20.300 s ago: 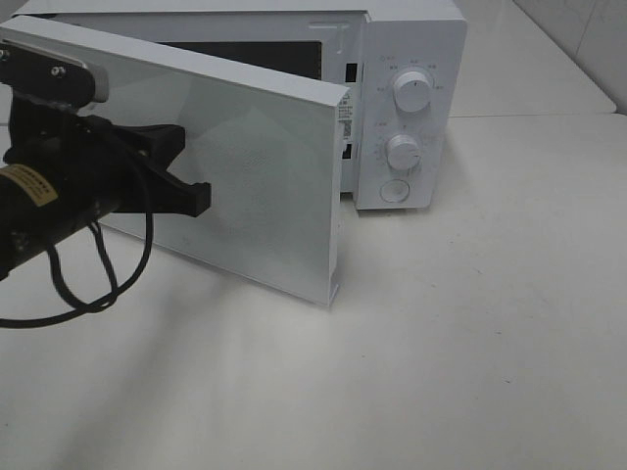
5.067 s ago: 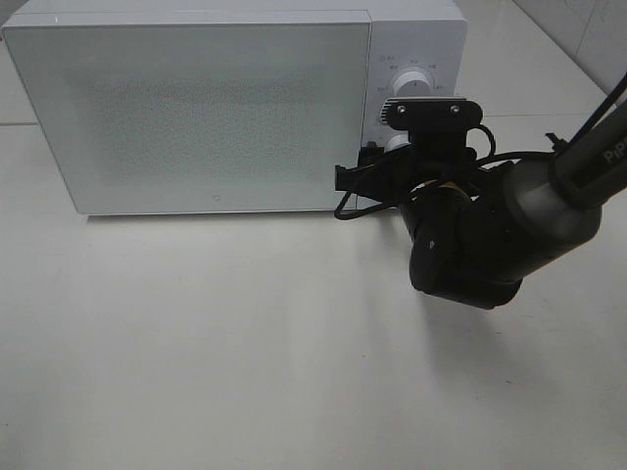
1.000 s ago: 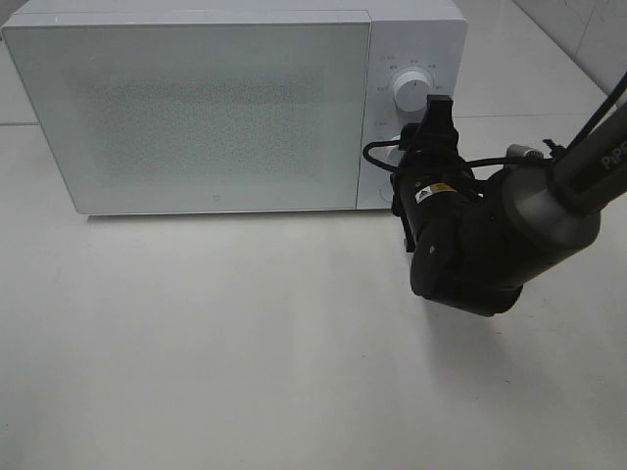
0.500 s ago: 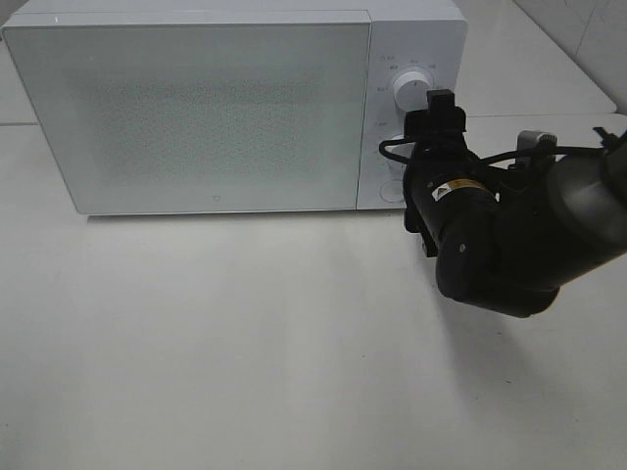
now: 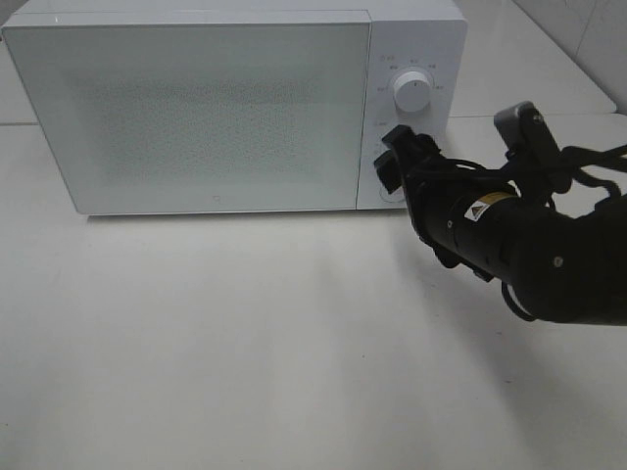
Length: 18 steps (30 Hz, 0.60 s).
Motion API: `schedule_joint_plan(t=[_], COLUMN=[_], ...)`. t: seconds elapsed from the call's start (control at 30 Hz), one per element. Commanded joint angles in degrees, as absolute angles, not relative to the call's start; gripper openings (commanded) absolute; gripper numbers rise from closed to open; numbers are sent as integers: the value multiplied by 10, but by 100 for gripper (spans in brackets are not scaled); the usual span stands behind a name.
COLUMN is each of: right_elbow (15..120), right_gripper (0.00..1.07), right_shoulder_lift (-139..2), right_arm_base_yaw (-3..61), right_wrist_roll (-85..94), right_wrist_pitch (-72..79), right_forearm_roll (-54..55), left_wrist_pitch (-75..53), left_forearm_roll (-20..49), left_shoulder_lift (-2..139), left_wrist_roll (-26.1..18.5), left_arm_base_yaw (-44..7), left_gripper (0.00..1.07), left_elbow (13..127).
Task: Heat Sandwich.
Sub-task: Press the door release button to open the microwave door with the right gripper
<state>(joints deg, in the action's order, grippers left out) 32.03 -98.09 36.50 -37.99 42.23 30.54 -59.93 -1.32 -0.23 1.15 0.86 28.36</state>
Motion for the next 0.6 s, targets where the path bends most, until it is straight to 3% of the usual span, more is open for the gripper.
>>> schedule_joint_plan(t=[0.03, 0.4, 0.6], right_elbow=[320, 325, 380], right_gripper=[76, 76, 76], right_shoulder_lift=[-937, -836, -786], right_arm_base_yaw=[348, 285, 274], right_wrist_roll=[-279, -97, -48], right_wrist_pitch=[308, 11, -206], right_forearm_roll=[256, 152, 74], left_wrist_pitch=[-594, -594, -594], left_forearm_roll=[-12, -12, -12], left_shoulder_lift=[-15, -15, -15], left_wrist_roll=[11, 11, 11], left_arm_base_yaw=[10, 10, 10], left_gripper=[100, 100, 100], left_elbow=[282, 282, 282])
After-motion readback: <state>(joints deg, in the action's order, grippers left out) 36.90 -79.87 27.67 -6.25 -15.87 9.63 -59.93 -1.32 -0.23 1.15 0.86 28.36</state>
